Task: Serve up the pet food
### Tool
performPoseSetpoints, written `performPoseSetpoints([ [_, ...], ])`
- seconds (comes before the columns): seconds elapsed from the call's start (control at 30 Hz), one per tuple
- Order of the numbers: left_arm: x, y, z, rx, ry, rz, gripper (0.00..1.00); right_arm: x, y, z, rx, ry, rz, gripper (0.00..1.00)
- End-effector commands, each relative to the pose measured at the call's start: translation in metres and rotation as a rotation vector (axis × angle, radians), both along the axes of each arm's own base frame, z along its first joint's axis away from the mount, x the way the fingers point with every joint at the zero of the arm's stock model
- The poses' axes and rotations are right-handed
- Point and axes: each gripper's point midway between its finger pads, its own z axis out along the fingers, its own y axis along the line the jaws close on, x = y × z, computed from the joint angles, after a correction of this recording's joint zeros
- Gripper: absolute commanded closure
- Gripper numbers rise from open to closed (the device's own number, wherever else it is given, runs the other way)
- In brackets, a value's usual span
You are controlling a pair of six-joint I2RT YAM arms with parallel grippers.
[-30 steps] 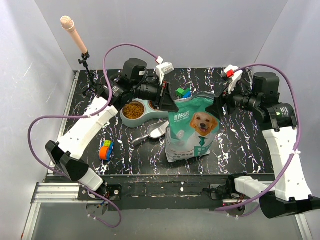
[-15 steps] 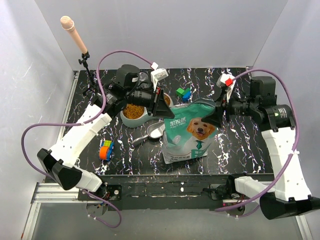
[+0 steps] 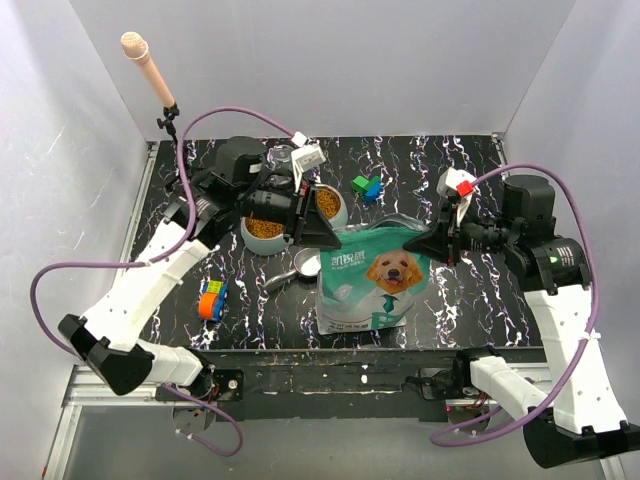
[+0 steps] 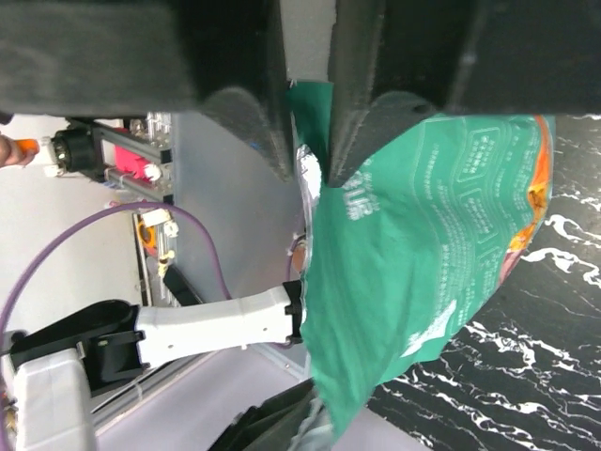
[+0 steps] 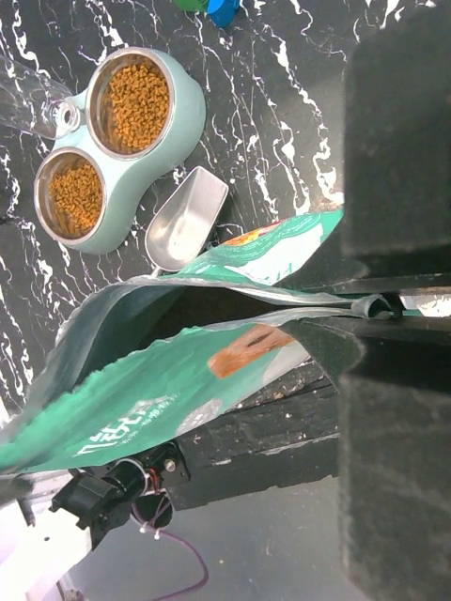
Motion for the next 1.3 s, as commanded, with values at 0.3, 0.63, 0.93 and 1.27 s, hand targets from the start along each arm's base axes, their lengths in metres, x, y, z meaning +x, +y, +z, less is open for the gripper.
performPoseSetpoints([
  [0.3,-0.032,0.009,0.015,-0.028,-0.14,-0.017,0.6,0.007,0.006,0.033,0.062,-0.074,-0.008,0.84],
  [0.63,-0.014,0.01,-0.001,0.038,-0.154,0.08,0.48,0.009,0.008,0.042,0.052,-0.084,-0.082,0.7],
  [0.93,-0.008,0.01,-0.019,0.094,-0.142,0.11,0.85,0.025,0.003,0.051,0.084,-0.003,-0.263,0.54],
  [1.27,-0.012,0.014,-0.006,0.059,-0.178,0.113,1.0,0.02,-0.006,0.084,0.25,0.245,-0.48,0.22],
])
